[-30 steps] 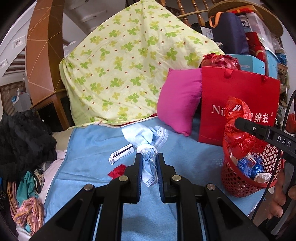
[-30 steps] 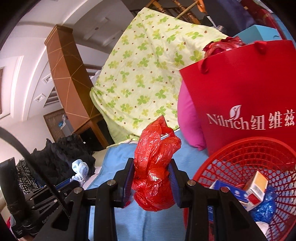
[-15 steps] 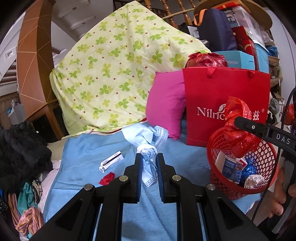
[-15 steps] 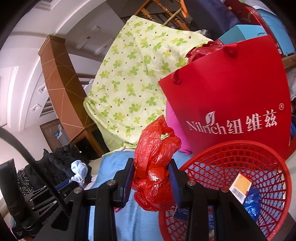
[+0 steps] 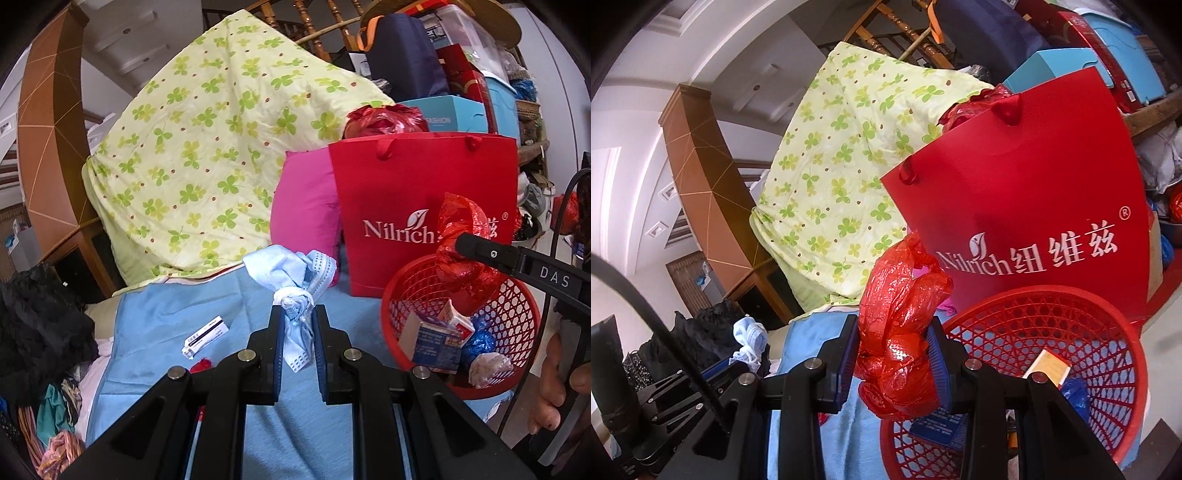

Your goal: Collect trash

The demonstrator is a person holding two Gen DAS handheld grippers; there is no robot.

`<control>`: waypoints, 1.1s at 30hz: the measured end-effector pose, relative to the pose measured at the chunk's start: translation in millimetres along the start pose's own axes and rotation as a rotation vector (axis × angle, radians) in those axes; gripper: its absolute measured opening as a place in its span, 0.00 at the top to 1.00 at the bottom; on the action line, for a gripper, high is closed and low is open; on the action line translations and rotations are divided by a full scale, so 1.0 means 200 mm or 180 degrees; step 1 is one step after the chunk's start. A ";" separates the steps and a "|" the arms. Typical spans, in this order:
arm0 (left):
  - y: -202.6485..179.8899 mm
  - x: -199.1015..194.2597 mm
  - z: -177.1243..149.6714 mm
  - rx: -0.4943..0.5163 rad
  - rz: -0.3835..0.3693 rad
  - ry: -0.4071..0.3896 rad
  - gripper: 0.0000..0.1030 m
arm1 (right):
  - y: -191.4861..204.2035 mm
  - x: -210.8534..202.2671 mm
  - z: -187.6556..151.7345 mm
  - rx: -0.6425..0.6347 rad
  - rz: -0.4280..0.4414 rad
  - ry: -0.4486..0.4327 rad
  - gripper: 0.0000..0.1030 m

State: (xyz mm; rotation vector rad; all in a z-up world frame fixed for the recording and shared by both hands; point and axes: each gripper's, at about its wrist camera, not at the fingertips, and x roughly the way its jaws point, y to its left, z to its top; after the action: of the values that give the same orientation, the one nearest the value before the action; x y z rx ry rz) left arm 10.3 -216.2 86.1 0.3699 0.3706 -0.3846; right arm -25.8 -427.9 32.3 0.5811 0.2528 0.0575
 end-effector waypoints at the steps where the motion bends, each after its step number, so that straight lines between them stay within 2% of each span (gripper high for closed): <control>1: -0.02 0.00 0.01 0.0018 -0.0013 -0.0004 0.85 | 0.00 -0.01 0.00 0.0011 -0.0004 -0.0008 0.62; 19: -0.25 0.05 0.07 0.0254 -0.0184 -0.0036 0.85 | -0.14 -0.10 0.03 0.0294 -0.0028 -0.0105 0.62; 33: -0.37 0.13 0.10 0.0312 -0.0347 -0.0019 0.84 | -0.18 -0.15 0.03 0.0412 -0.0068 -0.0172 0.62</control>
State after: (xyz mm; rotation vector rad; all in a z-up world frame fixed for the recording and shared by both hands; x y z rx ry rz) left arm 7.7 -296.6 72.6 0.4453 0.3677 -0.5117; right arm -53.9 -464.9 24.0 0.7075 0.2111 0.0047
